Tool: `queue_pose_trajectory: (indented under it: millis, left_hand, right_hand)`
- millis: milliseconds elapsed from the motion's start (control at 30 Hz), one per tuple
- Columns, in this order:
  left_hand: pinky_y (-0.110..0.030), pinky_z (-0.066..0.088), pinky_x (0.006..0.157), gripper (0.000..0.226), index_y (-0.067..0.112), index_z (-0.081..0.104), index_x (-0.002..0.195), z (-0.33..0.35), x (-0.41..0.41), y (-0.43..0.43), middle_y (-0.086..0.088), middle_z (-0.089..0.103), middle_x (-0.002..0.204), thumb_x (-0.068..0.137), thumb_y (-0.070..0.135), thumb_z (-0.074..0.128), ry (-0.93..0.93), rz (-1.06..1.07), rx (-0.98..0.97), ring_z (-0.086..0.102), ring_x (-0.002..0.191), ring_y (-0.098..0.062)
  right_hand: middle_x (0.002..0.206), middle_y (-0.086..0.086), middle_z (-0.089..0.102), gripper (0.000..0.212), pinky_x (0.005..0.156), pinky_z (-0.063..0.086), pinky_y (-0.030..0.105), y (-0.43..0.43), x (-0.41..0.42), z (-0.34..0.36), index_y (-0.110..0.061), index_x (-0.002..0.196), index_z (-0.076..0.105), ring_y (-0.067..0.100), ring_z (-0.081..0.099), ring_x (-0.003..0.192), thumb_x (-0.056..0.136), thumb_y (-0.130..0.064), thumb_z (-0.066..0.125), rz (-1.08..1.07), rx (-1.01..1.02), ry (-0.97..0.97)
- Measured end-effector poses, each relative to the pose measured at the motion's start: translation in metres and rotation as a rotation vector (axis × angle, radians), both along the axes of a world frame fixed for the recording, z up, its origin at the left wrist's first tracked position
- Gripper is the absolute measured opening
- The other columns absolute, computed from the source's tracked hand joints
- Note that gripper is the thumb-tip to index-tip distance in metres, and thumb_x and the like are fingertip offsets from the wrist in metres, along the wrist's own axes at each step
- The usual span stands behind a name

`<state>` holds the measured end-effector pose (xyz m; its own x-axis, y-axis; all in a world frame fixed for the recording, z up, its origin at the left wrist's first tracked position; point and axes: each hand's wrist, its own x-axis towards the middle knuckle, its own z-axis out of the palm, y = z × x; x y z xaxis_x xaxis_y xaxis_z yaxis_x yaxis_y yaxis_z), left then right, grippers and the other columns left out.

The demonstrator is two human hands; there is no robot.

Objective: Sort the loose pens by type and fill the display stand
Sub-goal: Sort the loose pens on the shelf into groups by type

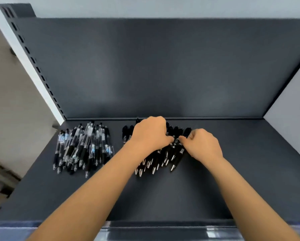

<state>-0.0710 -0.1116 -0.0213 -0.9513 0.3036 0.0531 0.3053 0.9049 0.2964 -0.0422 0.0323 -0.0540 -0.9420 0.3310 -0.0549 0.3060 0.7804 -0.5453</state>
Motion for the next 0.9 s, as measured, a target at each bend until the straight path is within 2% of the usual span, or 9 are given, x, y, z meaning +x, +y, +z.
queue_pose_trajectory:
  millis: [67,133,267,367,500,633,733,900]
  left_hand:
    - [-0.032,0.054,0.071,0.031,0.010,0.068,0.090,0.003,0.000,-0.004,-0.003,0.072,0.084,0.082,0.040,0.067,0.020,-0.022,0.047,0.066,0.083,-0.021]
    - [-0.032,0.053,0.070,0.028,0.013,0.066,0.088,0.004,0.002,-0.008,0.000,0.071,0.082,0.082,0.041,0.067,0.043,-0.025,0.087,0.065,0.082,-0.019]
    - [-0.029,0.044,0.068,0.026,0.021,0.058,0.093,0.000,0.008,-0.019,0.006,0.067,0.087,0.084,0.045,0.064,0.070,0.001,0.108,0.061,0.086,-0.016]
    - [-0.028,0.038,0.066,0.025,0.024,0.057,0.095,-0.005,0.015,-0.026,0.010,0.064,0.084,0.084,0.046,0.063,0.090,0.019,0.108,0.056,0.084,-0.012]
    - [-0.030,0.043,0.071,0.023,0.025,0.056,0.093,-0.007,0.024,-0.036,0.010,0.066,0.085,0.086,0.046,0.061,0.113,0.083,0.082,0.059,0.085,-0.015]
    - [-0.028,0.036,0.067,0.022,0.025,0.057,0.095,-0.005,0.030,-0.056,0.009,0.066,0.086,0.088,0.047,0.057,0.155,0.149,0.031,0.061,0.089,-0.017]
    - [-0.028,0.037,0.067,0.024,0.024,0.057,0.094,-0.003,0.032,-0.078,0.008,0.067,0.087,0.088,0.047,0.057,0.177,0.183,0.003,0.062,0.091,-0.018]
    - [-0.029,0.039,0.066,0.028,0.021,0.057,0.098,-0.002,0.025,-0.114,0.004,0.067,0.089,0.089,0.047,0.056,0.227,0.168,-0.056,0.062,0.090,-0.021]
  right_hand:
    - [0.071,-0.001,0.060,0.025,0.050,0.034,0.024,-0.005,0.001,-0.002,-0.010,0.075,0.054,0.021,0.055,0.070,0.087,-0.032,0.059,0.012,0.007,0.026]
    - [0.077,-0.003,0.060,0.018,0.052,0.032,0.025,-0.009,0.000,-0.004,-0.013,0.084,0.055,0.020,0.055,0.076,0.090,-0.030,0.057,0.031,-0.005,0.065]
    - [0.089,0.001,0.064,0.014,0.066,0.036,0.028,-0.010,-0.004,-0.011,-0.014,0.100,0.055,0.022,0.058,0.085,0.094,-0.027,0.054,0.072,-0.026,0.107]
    - [0.098,0.004,0.066,0.018,0.070,0.037,0.029,-0.010,-0.004,-0.009,-0.014,0.104,0.057,0.027,0.059,0.093,0.094,-0.030,0.053,0.089,0.039,0.141]
    - [0.105,0.010,0.063,0.019,0.068,0.035,0.033,-0.018,0.001,0.002,-0.009,0.108,0.056,0.029,0.053,0.099,0.097,-0.020,0.046,0.168,0.293,0.275]
    - [0.113,0.005,0.059,0.020,0.077,0.040,0.035,-0.044,0.005,0.011,-0.013,0.115,0.054,0.025,0.047,0.106,0.097,-0.016,0.045,0.318,0.236,0.387]
    - [0.114,0.002,0.059,0.022,0.080,0.041,0.034,-0.069,0.010,0.017,-0.016,0.118,0.053,0.022,0.049,0.107,0.097,-0.018,0.047,0.415,0.172,0.432]
    - [0.113,0.000,0.058,0.026,0.084,0.045,0.034,-0.104,0.013,0.019,-0.017,0.119,0.052,0.022,0.049,0.107,0.095,-0.026,0.051,0.483,0.242,0.429]
